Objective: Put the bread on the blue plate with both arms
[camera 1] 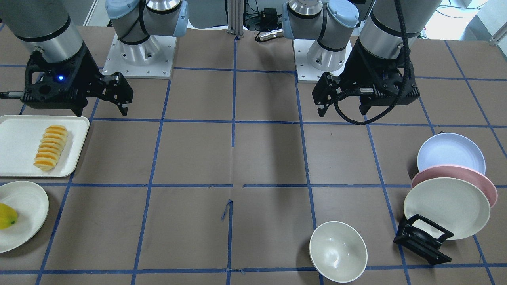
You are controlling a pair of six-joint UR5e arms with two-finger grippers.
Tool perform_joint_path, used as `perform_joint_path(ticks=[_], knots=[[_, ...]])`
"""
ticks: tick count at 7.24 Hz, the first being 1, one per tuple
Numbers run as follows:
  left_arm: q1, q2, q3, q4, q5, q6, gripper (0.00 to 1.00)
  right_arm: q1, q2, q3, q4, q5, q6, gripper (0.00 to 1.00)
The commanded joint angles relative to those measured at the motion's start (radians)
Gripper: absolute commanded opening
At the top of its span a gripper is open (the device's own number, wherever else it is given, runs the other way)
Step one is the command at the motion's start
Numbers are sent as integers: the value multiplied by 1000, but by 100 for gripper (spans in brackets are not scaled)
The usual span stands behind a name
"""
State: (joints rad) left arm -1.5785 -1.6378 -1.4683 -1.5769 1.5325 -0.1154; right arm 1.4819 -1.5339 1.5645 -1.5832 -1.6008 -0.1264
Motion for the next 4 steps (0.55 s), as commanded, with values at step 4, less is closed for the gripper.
perform_joint_path(ticks=[4], knots=[[17, 6, -1, -3, 5, 0, 100, -413, 5, 236, -175, -50, -457, 100]])
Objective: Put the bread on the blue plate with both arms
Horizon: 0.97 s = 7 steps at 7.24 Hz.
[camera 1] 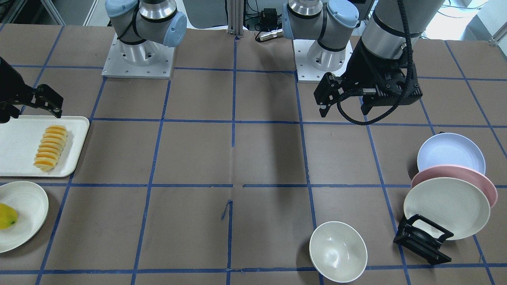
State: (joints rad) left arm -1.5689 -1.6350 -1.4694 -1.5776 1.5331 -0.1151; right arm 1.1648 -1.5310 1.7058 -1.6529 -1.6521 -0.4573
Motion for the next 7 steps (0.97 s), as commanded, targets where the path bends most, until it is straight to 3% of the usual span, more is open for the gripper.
perform_joint_path(ticks=[1, 3, 5, 7], knots=[[45, 9, 3, -5, 36, 0, 100, -153, 6, 173, -225, 2, -191, 100], [163, 17, -5, -27, 76, 3, 100, -194, 9, 277, -345, 21, -242, 100], [266, 23, -5, -39, 79, 2, 100, -197, 11, 317, -373, 26, -258, 100], [450, 18, -3, -45, 75, -14, 100, -224, 17, 351, -415, 31, -259, 100]])
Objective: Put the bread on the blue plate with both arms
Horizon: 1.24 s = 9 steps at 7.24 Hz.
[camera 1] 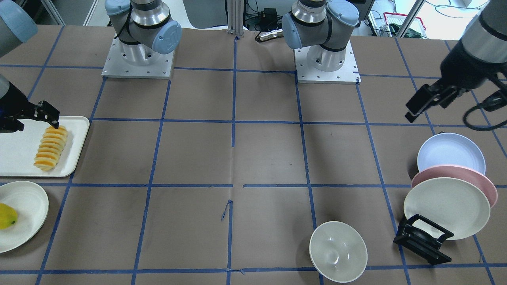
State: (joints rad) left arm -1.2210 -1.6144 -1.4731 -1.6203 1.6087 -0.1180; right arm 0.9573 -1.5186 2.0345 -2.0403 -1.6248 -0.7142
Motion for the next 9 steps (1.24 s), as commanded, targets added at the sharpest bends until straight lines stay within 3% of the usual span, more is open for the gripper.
perform_joint_path(ticks=[1, 4, 6, 9], knots=[[167, -21, 0, 8, 2, 6, 100, -26, 64, 26, -84, 2, -2, 100], [277, -44, -32, 25, 5, 24, 100, -69, 127, 29, -139, 0, 7, 100], [433, -71, -108, 97, 4, 263, 100, -69, 127, 41, -132, -4, 9, 100], [457, -131, -238, 261, 14, 178, 100, -69, 127, 45, -155, -14, 7, 100]])
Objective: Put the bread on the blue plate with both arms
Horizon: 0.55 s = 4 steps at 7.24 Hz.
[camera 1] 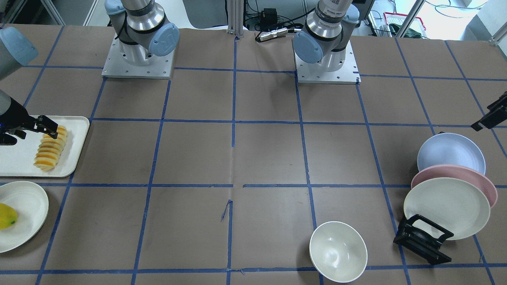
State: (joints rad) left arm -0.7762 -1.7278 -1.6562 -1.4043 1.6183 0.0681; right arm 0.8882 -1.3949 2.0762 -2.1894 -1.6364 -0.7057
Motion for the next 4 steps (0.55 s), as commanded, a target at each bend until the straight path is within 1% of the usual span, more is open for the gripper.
perform_joint_path(ticks=[1, 2, 3, 4], knots=[[12, -28, -65, 91, 9, 19, 100, 0, 4, 4, -6, -2, -1, 100], [11, -50, -68, 135, 91, 16, 100, 0, 4, 4, -6, -2, 0, 100], [12, -73, -68, 137, 124, 24, 100, 0, 4, 4, -6, 0, -1, 100], [12, -93, -59, 140, 127, 22, 100, 0, 2, 4, -4, -2, 0, 100]])
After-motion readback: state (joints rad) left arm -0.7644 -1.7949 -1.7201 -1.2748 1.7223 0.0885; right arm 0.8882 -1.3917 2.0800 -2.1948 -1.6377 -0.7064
